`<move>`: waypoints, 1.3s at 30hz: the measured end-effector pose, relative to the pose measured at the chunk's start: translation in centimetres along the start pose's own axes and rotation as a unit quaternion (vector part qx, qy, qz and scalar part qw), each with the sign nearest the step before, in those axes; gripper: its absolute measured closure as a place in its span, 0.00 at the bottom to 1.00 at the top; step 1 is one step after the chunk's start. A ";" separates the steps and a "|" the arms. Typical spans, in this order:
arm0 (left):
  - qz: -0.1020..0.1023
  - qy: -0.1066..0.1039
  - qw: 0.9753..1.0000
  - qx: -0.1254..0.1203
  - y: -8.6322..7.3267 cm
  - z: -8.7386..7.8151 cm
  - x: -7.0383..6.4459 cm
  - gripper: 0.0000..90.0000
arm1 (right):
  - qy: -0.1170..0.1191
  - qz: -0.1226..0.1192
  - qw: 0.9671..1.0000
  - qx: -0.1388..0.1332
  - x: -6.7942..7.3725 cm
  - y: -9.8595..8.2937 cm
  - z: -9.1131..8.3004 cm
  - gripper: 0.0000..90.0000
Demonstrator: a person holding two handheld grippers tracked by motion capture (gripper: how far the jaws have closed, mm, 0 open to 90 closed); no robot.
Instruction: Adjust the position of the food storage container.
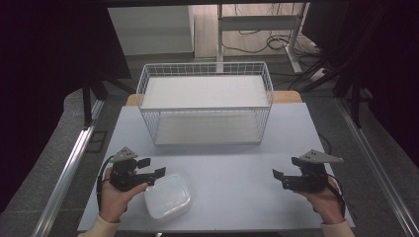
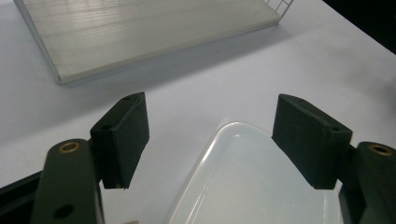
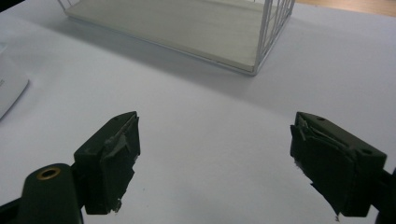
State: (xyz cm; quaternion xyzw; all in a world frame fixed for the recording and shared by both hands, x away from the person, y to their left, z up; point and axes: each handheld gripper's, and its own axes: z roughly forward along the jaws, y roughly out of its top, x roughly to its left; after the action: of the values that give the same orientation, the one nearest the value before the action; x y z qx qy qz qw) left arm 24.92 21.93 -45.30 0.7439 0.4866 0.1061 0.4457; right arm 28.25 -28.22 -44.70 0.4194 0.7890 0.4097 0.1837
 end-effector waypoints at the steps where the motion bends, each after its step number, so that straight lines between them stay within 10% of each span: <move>1: -0.002 -0.002 1.000 0.000 0.0 0.0 0.0 0.30 | -0.001 -0.001 1.000 0.002 0.0 -0.1 0.0 0.18; 39: 0.004 0.005 1.000 0.008 1.1 -1.5 -0.9 0.33 | -0.002 0.009 1.000 0.024 -0.6 -1.1 -0.1 0.25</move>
State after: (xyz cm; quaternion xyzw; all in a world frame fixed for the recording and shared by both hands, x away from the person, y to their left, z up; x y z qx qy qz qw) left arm 24.27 21.89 -43.37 0.7491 0.4863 0.1078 0.4367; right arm 27.99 -29.11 -45.54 0.4314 0.7944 0.3916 0.1714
